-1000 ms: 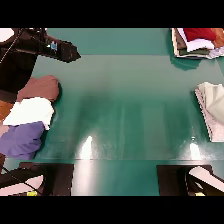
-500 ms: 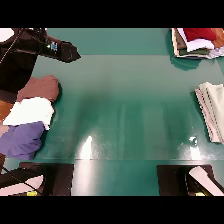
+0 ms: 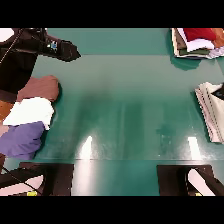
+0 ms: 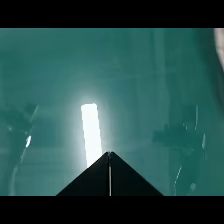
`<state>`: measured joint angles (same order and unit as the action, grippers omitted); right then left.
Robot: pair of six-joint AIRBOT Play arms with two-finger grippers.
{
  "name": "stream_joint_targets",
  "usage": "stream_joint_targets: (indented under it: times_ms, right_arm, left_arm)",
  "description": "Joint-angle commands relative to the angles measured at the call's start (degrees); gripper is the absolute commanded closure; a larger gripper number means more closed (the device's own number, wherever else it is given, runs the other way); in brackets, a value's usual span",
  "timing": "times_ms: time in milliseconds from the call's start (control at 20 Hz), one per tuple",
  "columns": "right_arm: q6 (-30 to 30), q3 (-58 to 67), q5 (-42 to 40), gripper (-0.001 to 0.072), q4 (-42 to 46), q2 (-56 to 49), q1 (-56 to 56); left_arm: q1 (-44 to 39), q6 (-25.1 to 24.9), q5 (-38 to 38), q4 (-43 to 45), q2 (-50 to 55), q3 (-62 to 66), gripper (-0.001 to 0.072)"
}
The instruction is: Fold the shirts.
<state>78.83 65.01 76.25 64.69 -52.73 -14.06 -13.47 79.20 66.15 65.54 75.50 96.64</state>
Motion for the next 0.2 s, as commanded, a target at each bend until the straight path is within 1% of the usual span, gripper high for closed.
stream_joint_targets:
  times_ms: [0, 150]
  right_arm:
    - [0.2, 0.0, -3.3, 0.0695, -0.1, 0.3, 9.8]
    - [0.2, 0.0, -3.2, 0.0695, -0.1, 0.3, 11.8]
  left_arm:
    - [0.0, 0.1, -1.2, 0.0, 0.0, 0.0, 0.0678]
    - [0.0, 0.1, -1.2, 0.0, 0.0, 0.0, 0.0679]
